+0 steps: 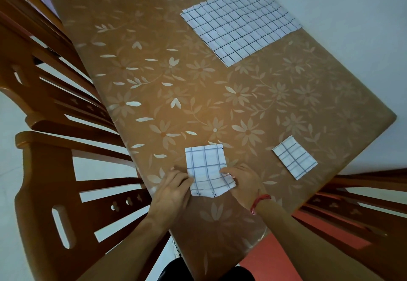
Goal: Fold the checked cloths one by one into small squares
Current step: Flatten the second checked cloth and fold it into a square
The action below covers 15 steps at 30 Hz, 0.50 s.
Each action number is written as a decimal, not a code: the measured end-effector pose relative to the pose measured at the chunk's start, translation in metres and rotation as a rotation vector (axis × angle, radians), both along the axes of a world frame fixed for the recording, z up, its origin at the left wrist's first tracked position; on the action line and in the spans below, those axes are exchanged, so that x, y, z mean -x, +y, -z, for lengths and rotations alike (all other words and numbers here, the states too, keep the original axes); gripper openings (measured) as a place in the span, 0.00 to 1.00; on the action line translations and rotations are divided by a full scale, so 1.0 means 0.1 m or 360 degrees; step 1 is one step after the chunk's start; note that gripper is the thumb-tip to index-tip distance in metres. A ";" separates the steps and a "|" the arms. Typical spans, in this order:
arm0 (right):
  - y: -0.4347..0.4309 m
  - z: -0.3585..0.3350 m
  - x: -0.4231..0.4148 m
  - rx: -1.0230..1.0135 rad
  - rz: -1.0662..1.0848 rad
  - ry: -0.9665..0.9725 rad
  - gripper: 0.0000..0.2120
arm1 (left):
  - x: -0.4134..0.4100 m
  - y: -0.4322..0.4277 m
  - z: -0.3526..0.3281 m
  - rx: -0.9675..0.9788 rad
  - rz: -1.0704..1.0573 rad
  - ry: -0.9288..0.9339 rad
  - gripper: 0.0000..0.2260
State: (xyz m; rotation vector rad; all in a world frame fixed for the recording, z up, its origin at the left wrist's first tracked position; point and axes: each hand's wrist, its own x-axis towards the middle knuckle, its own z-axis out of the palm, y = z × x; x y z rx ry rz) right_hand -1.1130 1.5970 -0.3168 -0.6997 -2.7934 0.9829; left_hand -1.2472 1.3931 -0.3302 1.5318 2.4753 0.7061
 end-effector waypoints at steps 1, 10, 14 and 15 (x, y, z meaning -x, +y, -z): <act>0.01 0.00 0.01 0.0028 0.0050 -0.0024 0.17 | 0.01 0.01 0.00 -0.0013 -0.0019 0.0005 0.11; 0.06 -0.10 0.15 0.0256 0.0208 -0.0149 0.10 | 0.04 0.15 -0.09 0.0102 -0.0337 -0.0110 0.13; 0.08 -0.08 0.22 0.0346 0.0274 -0.0232 0.12 | 0.09 0.25 -0.13 0.0139 -0.0460 -0.0172 0.16; 0.09 -0.08 0.24 0.0343 0.0278 -0.0241 0.15 | 0.11 0.26 -0.13 0.0139 -0.0484 -0.0191 0.16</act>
